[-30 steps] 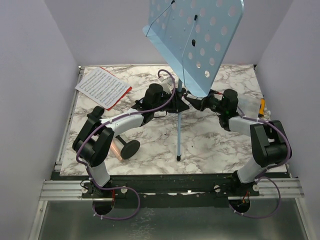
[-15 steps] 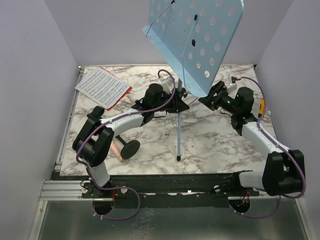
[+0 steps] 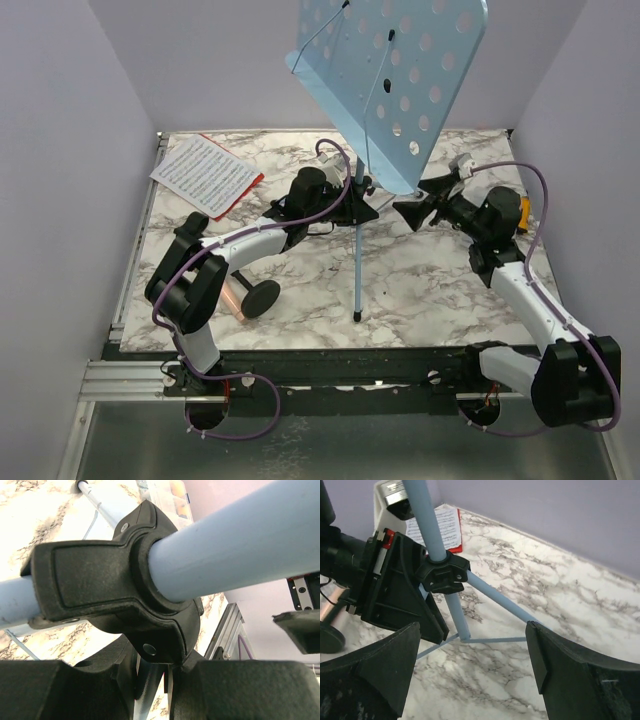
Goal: Set up the instrument practice props
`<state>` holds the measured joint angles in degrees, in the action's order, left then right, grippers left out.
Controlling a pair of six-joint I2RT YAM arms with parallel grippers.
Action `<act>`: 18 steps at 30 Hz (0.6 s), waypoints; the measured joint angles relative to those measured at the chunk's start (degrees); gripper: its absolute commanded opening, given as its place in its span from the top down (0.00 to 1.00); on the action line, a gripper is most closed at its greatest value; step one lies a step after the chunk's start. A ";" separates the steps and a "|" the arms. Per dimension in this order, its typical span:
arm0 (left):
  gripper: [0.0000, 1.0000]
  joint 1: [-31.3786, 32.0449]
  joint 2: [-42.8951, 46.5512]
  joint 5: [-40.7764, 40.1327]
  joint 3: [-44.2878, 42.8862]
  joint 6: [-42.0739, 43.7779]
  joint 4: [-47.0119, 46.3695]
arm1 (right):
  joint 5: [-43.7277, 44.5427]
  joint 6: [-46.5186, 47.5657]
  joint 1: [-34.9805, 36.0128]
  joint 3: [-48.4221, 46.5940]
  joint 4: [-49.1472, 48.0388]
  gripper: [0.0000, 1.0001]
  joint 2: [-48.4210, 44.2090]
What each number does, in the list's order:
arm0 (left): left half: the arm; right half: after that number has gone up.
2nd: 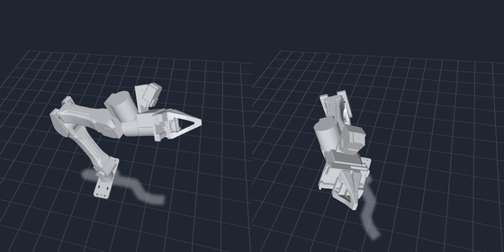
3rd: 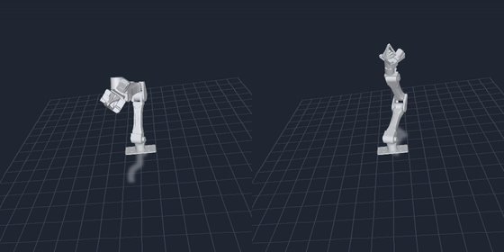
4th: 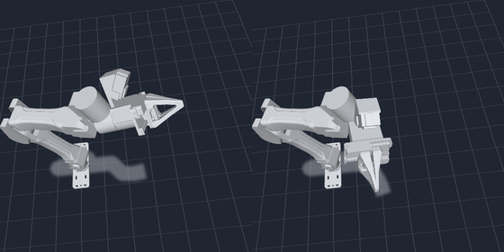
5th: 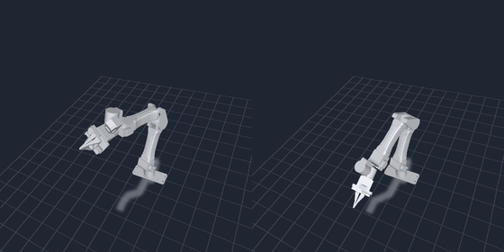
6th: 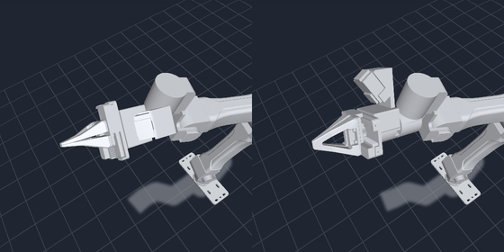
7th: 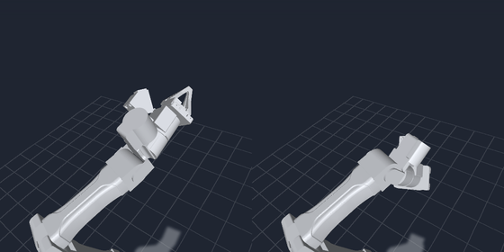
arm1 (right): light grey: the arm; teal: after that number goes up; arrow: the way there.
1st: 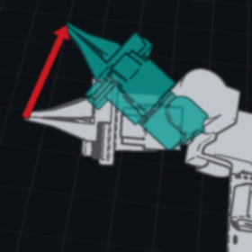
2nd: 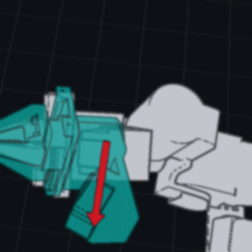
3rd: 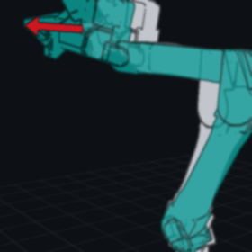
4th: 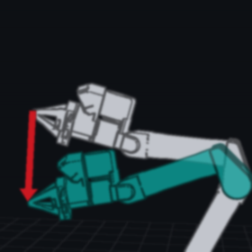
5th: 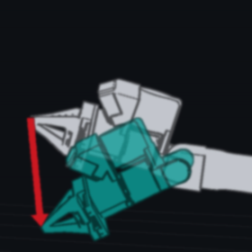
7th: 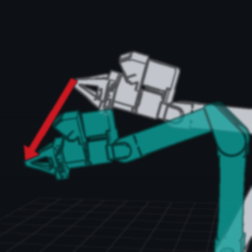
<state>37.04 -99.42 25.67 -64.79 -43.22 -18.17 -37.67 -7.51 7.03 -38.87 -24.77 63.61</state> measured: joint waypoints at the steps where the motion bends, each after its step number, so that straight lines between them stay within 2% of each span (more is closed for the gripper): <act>1: 1.00 0.00 0.00 0.00 0.00 0.00 0.00 | -0.74 3.41 0.42 -0.04 -0.28 0.14 0.15; 4: 1.00 0.00 0.00 0.02 0.00 -0.02 0.00 | -1.22 13.51 3.13 -0.42 -0.37 0.20 0.96; 9: 1.00 0.00 0.00 0.00 0.00 -0.02 0.00 | -0.79 29.35 11.45 -1.29 0.22 0.31 3.56; 13: 1.00 0.00 0.00 0.02 0.00 -0.02 0.00 | -0.66 34.53 12.48 -1.29 -1.99 0.42 4.90; 18: 1.00 0.00 0.00 0.02 0.00 -0.04 0.00 | -0.74 39.21 12.41 -2.49 -2.49 0.42 6.78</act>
<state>37.04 -99.42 25.69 -64.79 -43.27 -18.17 -38.41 31.70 19.44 -41.36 -27.27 70.39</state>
